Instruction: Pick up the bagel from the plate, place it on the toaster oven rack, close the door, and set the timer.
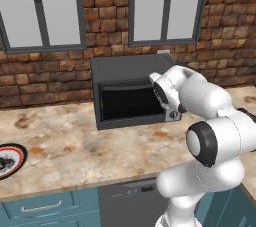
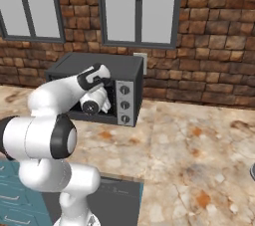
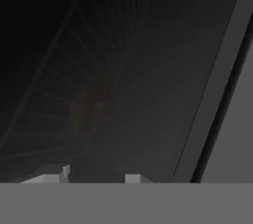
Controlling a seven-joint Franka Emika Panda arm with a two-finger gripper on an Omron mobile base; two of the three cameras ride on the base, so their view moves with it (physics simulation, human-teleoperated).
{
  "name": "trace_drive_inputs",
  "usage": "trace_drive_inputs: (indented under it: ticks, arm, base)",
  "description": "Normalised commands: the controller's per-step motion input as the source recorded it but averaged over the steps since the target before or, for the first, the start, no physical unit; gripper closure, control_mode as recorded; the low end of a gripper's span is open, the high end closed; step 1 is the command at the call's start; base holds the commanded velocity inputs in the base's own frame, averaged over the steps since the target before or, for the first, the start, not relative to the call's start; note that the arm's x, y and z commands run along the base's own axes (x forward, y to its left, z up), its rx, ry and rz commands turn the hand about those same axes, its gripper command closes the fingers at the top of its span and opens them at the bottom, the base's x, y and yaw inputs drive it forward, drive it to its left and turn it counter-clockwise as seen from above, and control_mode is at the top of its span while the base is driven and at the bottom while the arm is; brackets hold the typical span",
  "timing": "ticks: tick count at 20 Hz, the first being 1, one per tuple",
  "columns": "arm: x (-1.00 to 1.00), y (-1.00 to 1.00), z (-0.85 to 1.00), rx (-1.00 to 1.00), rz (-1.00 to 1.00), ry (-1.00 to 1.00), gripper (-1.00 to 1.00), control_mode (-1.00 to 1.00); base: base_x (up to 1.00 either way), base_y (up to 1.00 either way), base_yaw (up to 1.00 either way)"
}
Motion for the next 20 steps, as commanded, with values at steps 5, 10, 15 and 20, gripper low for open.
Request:
trace_drive_inputs:
  ticks: [5,10,15,20]
  arm:
    - [-0.05,0.0,0.08,0.14,0.0,0.0,-1.0,-1.0]
    - [-0.22,0.0,0.68,0.25,-0.01,0.04,-1.0,-1.0]
    - [-0.32,-0.09,0.8,0.27,-0.04,0.07,-1.0,-1.0]
    - [-0.88,-0.68,0.57,0.19,-0.21,0.21,-1.0,-1.0]
  base:
    - [0.0,0.0,0.0]
    - [0.0,0.0,0.0]
    - [0.0,0.0,0.0]
    - [0.0,0.0,0.0]
